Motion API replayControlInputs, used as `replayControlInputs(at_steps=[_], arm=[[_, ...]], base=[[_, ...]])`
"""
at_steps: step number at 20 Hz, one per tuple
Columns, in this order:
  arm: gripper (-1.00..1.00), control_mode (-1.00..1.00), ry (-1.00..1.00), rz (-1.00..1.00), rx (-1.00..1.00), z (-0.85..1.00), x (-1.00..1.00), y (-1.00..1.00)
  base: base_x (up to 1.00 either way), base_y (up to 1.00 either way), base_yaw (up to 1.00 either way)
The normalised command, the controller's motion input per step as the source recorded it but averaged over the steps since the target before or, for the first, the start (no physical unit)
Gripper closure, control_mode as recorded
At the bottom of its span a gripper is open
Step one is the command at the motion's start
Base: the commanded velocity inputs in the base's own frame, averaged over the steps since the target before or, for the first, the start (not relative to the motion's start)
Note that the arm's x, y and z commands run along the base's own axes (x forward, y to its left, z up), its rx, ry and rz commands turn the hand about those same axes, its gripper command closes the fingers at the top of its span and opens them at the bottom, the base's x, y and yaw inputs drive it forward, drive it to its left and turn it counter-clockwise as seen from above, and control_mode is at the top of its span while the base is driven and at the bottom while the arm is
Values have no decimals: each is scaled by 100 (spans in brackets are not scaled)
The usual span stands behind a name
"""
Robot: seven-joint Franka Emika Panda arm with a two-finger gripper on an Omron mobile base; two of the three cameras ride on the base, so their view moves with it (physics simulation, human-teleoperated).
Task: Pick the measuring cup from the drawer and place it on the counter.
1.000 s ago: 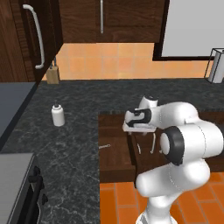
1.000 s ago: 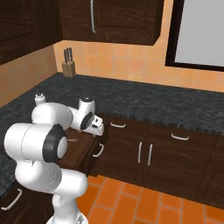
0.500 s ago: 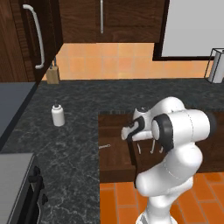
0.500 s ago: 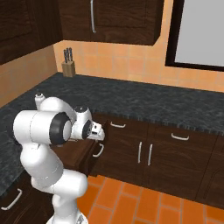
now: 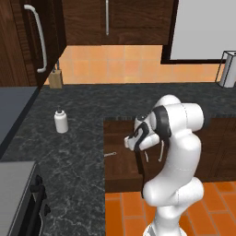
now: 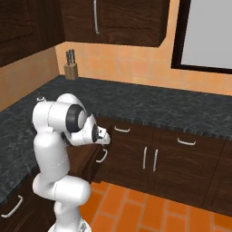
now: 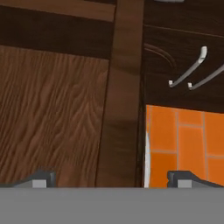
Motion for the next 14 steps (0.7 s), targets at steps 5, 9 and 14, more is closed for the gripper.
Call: replayControlInputs(at_steps=[5, 9, 14], arm=[[-100, -100, 1, 0, -5, -47, 15, -22], [-100, -100, 0, -4, -1, -19, -11, -90], [-100, -100, 1, -5, 0, -18, -8, -100]], base=[[0, 0, 0], [0, 0, 0], [0, 0, 0]])
